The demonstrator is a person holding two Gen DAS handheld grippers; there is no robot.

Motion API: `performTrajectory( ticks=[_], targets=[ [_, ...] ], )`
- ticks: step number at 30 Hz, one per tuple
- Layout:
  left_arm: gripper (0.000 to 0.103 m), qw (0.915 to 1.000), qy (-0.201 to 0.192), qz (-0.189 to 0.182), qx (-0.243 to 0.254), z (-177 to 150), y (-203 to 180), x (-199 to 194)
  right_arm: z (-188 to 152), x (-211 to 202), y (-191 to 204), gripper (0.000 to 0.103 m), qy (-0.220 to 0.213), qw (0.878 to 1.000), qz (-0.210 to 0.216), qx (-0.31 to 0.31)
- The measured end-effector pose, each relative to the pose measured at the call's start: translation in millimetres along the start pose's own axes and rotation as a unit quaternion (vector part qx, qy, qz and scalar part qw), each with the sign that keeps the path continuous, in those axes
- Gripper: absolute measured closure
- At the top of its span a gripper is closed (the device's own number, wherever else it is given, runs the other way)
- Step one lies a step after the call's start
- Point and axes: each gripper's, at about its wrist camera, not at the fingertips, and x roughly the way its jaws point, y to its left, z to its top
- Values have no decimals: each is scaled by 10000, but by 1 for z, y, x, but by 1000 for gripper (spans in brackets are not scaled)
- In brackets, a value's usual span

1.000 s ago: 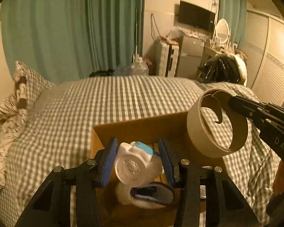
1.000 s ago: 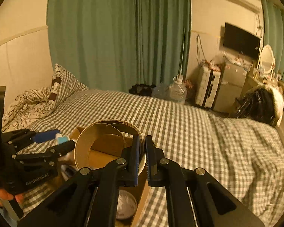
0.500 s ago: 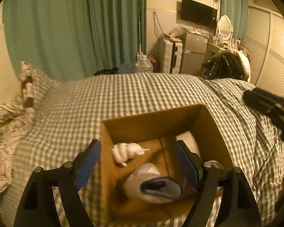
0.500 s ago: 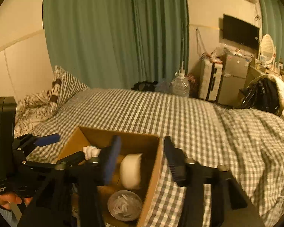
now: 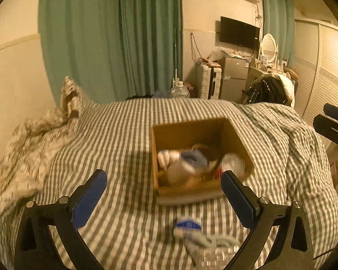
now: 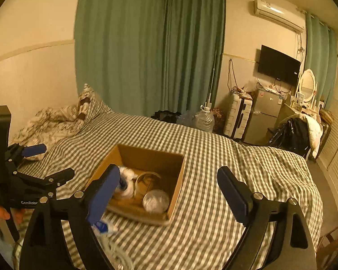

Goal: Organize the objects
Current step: 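Move both tools back to the remaining items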

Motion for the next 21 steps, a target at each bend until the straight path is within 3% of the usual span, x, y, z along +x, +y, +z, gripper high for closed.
performTrajectory(
  ticks=[5,9,13,17,21],
  targets=[
    [0,9996,261,-68,-52,-46,2,-7,-43,-20,21,11,282,9987,414,136],
    [0,9991,419,86,-30,-81,-3,8,-83,-14,42,11,475,9982,367,-91],
    [0,9959,891,-109,88,-114,-7,42,-131,26,56,11,1109,9926,487,-15],
    [0,9913,1224,196,445,-138,-9,70,-173,68,65,11,1694,9849,270,-226],
    [0,9896,1397,134,305,-147,-1,80,-201,93,80,11,2068,9767,466,-344]
  ],
)
